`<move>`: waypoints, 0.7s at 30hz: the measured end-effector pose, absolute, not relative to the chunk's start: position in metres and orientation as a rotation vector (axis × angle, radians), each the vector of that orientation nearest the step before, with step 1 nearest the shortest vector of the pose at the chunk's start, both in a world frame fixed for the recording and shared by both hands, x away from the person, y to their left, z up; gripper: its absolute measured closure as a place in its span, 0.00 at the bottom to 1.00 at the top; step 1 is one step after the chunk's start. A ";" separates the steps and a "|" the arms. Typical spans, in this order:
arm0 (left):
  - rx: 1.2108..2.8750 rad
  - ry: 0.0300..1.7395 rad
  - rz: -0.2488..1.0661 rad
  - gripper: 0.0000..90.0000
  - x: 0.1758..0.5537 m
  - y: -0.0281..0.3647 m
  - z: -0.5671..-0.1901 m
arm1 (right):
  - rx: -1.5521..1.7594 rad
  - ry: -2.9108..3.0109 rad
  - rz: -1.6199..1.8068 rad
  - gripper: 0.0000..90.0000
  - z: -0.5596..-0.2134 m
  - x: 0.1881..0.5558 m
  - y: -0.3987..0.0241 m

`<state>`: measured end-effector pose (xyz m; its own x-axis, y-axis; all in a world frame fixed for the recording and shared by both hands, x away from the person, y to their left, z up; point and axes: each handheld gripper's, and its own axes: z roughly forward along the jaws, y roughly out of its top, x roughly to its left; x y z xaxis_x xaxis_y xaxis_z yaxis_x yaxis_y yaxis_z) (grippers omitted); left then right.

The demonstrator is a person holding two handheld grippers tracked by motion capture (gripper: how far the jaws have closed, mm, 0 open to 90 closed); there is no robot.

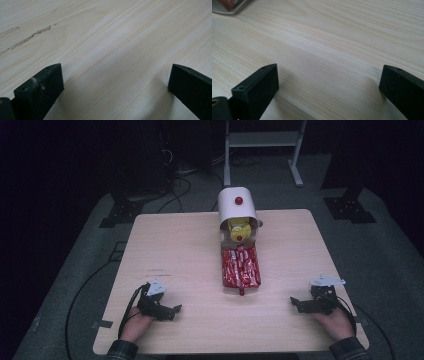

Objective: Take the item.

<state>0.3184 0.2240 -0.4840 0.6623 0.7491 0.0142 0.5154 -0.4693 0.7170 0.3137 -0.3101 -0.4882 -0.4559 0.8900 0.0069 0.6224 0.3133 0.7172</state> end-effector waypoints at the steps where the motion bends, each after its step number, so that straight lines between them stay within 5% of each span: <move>1: 2.174 0.979 0.432 0.00 0.319 0.224 -0.484 | 1.345 2.194 0.933 0.02 -0.488 0.314 -0.310; 21: 2.165 1.005 0.442 0.00 0.320 0.224 -0.484 | 1.356 2.202 0.927 0.02 -0.483 0.313 -0.309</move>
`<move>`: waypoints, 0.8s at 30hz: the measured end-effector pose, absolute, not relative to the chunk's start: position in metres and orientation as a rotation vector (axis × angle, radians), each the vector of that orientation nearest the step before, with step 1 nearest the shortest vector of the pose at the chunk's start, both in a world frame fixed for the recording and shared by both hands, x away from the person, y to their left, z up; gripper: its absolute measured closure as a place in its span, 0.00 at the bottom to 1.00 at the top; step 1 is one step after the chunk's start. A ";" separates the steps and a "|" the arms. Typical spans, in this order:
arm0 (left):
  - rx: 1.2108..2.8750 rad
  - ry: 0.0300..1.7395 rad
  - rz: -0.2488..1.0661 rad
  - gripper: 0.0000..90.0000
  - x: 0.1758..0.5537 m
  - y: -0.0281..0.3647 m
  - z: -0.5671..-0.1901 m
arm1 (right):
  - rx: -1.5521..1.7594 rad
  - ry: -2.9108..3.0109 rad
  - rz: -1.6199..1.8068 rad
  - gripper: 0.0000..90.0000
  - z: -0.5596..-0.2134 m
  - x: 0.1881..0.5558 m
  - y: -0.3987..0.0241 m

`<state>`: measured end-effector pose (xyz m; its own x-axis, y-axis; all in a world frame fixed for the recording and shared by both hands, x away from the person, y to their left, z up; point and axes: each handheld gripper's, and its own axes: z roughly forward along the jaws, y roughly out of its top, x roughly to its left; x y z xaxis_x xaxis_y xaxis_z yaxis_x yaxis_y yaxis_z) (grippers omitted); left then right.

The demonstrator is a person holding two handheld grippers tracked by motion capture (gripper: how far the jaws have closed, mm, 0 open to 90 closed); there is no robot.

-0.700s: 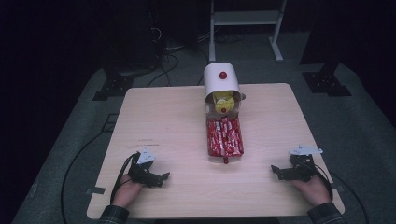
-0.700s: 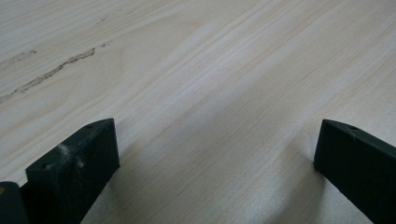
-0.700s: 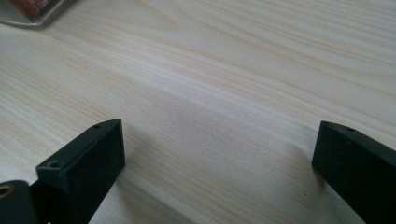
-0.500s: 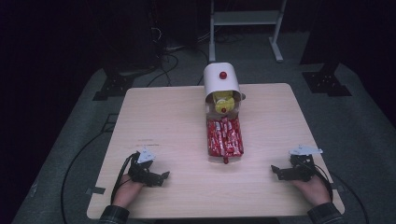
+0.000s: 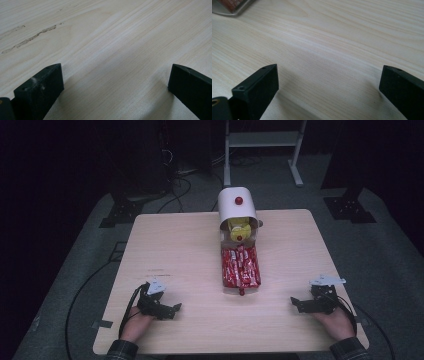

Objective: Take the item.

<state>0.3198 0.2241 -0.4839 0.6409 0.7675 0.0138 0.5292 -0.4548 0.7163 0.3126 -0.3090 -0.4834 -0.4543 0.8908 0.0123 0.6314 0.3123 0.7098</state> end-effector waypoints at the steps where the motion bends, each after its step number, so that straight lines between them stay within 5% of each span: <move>1: 2.165 1.005 0.442 0.00 0.320 0.224 -0.484 | 1.356 2.203 0.927 0.02 -0.483 0.313 -0.309; 24: 2.159 1.018 0.450 0.00 0.321 0.224 -0.484 | 1.333 2.217 0.941 0.02 -0.476 0.315 -0.304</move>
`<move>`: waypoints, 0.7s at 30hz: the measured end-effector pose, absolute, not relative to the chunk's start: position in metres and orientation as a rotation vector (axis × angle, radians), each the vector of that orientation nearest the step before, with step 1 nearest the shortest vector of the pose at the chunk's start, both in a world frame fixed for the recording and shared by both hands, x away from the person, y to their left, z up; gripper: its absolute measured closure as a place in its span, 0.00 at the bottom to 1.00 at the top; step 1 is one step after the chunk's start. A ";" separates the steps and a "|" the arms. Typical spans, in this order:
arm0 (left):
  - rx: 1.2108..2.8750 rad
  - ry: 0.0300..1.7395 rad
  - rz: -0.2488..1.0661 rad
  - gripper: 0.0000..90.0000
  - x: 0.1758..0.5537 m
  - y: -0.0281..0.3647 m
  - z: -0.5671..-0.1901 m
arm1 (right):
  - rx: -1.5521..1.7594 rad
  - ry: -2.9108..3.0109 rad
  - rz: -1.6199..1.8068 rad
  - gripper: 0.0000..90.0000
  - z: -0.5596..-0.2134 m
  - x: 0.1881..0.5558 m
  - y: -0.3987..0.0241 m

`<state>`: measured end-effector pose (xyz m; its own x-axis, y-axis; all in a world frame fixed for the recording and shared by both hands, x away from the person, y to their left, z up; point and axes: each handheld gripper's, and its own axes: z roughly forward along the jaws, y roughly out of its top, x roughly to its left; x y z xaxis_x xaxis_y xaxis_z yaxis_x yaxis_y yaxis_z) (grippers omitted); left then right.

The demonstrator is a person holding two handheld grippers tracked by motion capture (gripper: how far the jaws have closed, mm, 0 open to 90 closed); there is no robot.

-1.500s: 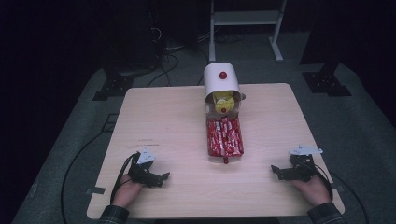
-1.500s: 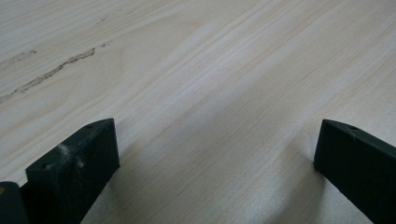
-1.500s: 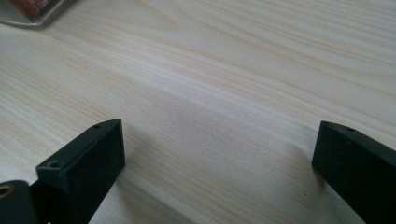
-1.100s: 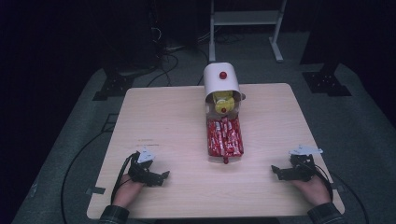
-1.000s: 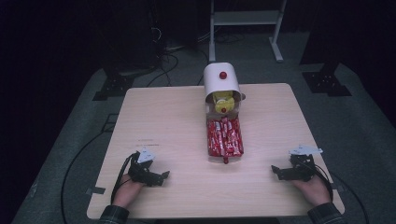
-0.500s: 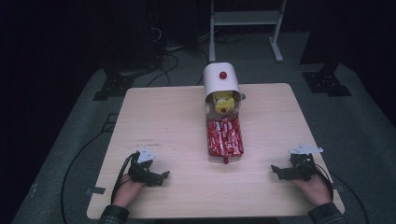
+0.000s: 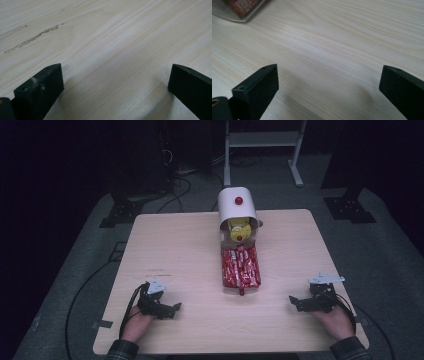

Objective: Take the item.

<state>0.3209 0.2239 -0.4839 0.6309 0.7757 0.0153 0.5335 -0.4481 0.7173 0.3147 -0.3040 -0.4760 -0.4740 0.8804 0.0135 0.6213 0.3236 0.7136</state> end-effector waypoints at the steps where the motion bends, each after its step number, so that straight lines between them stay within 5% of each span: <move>1: 2.159 1.018 0.450 0.00 0.321 0.224 -0.484 | 1.333 2.217 0.941 0.02 -0.476 0.315 -0.304; 21: 2.159 1.018 0.451 0.00 0.321 0.224 -0.484 | 1.305 2.205 0.973 0.05 -0.463 0.322 -0.296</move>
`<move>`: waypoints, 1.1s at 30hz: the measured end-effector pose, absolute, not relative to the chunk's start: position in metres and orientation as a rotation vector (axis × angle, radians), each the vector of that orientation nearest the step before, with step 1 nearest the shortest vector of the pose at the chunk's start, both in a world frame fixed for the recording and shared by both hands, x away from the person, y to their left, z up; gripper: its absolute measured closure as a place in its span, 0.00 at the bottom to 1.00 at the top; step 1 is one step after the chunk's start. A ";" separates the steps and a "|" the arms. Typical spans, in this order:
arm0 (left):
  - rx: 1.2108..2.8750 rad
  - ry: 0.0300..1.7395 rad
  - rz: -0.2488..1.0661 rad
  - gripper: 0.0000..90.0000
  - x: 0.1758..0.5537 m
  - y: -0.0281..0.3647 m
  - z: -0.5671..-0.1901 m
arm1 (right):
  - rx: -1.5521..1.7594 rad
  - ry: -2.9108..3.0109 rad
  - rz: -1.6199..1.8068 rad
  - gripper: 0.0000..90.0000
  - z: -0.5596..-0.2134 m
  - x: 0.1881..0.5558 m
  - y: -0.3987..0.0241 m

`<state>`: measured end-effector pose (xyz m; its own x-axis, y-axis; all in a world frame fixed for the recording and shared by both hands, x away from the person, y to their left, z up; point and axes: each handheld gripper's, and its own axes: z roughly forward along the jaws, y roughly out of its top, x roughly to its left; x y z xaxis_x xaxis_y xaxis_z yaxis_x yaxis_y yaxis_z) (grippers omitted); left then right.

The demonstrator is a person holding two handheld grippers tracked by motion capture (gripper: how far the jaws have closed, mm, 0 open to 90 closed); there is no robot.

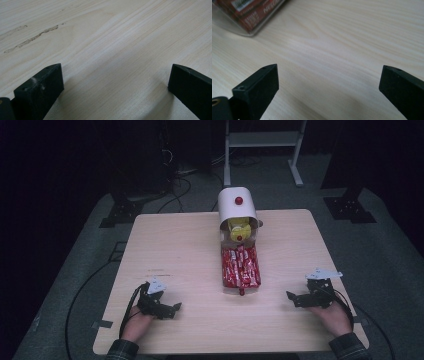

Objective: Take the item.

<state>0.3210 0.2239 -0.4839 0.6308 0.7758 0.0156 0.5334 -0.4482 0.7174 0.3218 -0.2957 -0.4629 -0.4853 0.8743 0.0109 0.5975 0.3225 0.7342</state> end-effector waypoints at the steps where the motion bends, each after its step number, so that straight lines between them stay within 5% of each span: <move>1: 2.158 1.019 0.450 0.00 0.321 0.224 -0.484 | 1.308 2.198 0.981 0.06 -0.462 0.322 -0.296; 33: 2.162 1.016 0.452 0.00 0.321 0.224 -0.484 | 1.310 2.222 0.969 0.06 -0.448 0.337 -0.289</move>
